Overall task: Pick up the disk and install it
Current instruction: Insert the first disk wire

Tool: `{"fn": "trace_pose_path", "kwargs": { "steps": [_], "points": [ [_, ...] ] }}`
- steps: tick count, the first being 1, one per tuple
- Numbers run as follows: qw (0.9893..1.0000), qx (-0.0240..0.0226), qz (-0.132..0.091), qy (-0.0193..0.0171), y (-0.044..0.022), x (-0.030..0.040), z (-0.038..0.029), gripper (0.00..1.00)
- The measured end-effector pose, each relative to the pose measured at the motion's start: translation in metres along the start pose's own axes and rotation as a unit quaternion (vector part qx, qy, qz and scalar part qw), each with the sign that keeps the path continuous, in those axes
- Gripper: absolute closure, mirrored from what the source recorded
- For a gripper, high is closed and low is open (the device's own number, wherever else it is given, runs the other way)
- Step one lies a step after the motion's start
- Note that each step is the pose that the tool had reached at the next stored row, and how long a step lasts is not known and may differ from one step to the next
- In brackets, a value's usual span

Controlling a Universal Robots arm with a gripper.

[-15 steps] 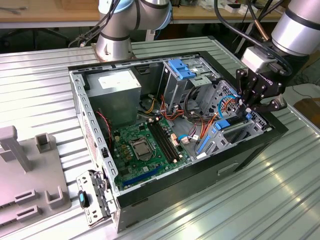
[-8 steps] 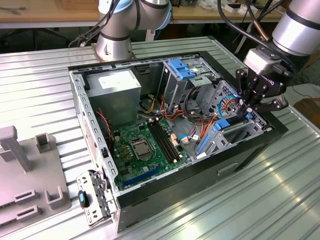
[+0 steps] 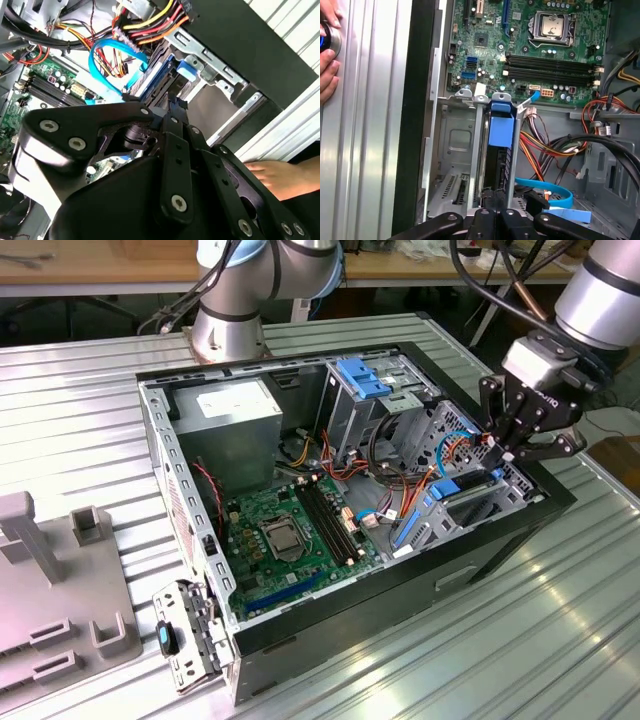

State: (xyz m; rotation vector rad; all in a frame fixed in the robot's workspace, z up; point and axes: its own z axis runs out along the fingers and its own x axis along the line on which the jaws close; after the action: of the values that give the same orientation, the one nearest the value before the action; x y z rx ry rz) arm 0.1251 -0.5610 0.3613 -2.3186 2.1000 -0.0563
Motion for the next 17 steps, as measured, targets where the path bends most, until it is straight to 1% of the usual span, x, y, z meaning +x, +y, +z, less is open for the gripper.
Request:
{"fn": "trace_pose_path", "kwargs": {
  "steps": [2, 3, 4, 6, 7, 8, 10, 11, 13, 14, 17],
  "points": [
    [1.0, 0.0, 0.0, 0.0, -0.0037, -0.0007, 0.0002, 0.89],
    [1.0, 0.0, 0.0, 0.0001, -0.0068, -0.0016, 0.0002, 0.89],
    [1.0, 0.0, 0.0, 0.0001, -0.0101, -0.0039, 0.0002, 0.89],
    [1.0, 0.0, 0.0, 0.0001, -0.0122, -0.0094, 0.0002, 0.89],
    [1.0, 0.0, 0.0, 0.0001, -0.0145, -0.0162, 0.0002, 0.89],
    [1.0, 0.0, 0.0, 0.0002, -0.0161, -0.0203, 0.0002, 0.89],
    [1.0, 0.0, -0.002, 0.0001, -0.018, -0.0248, 0.0002, 0.89],
    [1.0, 0.0001, -0.005, 0.0, -0.0183, -0.0259, 0.0002, 0.89],
    [0.9997, 0.0004, -0.025, -0.0006, -0.0185, -0.0269, 0.0002, 0.89],
    [0.9995, 0.0005, -0.031, -0.0008, -0.0185, -0.0274, 0.0001, 0.89],
    [0.9994, 0.0007, -0.036, -0.001, -0.0242, -0.0301, 0.0002, 0.89]
  ]
}}
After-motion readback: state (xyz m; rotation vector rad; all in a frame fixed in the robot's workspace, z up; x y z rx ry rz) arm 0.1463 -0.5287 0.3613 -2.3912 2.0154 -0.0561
